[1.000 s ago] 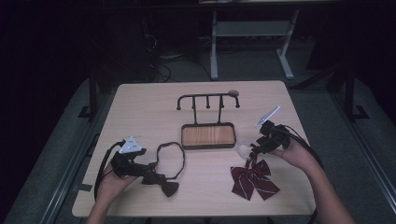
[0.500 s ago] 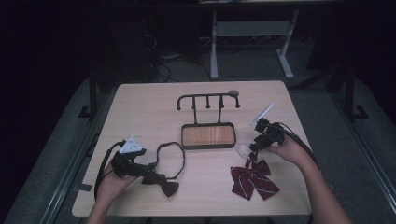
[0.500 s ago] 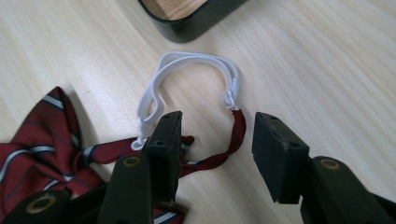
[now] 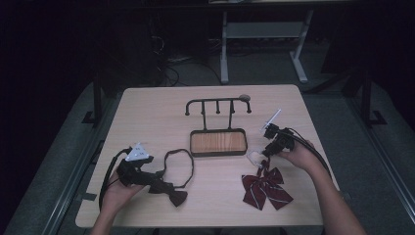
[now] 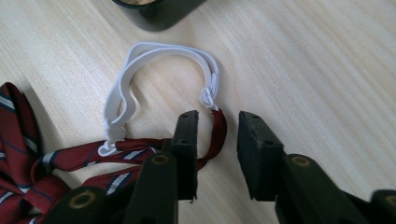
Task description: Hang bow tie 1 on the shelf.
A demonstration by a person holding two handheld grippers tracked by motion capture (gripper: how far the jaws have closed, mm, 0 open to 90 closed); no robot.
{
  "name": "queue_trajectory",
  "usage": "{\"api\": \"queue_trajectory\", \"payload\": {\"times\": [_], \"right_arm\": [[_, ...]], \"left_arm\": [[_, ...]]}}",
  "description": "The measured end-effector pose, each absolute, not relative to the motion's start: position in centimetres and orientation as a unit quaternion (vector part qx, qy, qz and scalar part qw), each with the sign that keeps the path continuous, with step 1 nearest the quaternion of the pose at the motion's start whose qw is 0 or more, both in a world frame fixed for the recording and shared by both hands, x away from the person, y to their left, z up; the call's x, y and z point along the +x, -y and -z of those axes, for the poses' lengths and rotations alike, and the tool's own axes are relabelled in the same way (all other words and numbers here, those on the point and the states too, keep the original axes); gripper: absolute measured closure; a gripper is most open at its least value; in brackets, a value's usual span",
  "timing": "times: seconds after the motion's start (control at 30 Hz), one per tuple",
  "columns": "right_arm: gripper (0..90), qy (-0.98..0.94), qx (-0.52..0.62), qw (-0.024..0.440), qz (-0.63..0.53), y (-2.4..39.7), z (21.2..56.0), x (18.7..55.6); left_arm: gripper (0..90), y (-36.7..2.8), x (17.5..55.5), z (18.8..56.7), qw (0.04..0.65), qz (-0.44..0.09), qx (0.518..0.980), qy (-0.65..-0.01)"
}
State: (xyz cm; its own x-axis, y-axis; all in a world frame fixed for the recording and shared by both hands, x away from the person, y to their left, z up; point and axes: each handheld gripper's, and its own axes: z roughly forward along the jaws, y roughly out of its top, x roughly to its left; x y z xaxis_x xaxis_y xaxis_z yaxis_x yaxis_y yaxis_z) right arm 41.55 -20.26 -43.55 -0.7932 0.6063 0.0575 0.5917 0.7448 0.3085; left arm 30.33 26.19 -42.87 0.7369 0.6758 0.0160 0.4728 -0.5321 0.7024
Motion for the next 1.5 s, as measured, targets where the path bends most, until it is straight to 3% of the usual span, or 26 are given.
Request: {"api": "queue_trajectory", "payload": {"times": [0.77,1.5], "right_arm": [[86.8,-0.941,0.311,0.03,-0.133,19.7,44.0,41.7],[87.4,-0.939,0.28,0.008,-0.198,20.2,40.2,40.2]], "left_arm": [[28.4,-26.3,30.4,42.9,0.349,-0.147,0.863,-0.335],[28.4,-26.1,30.3,42.9,0.345,-0.149,0.864,-0.335]]}}
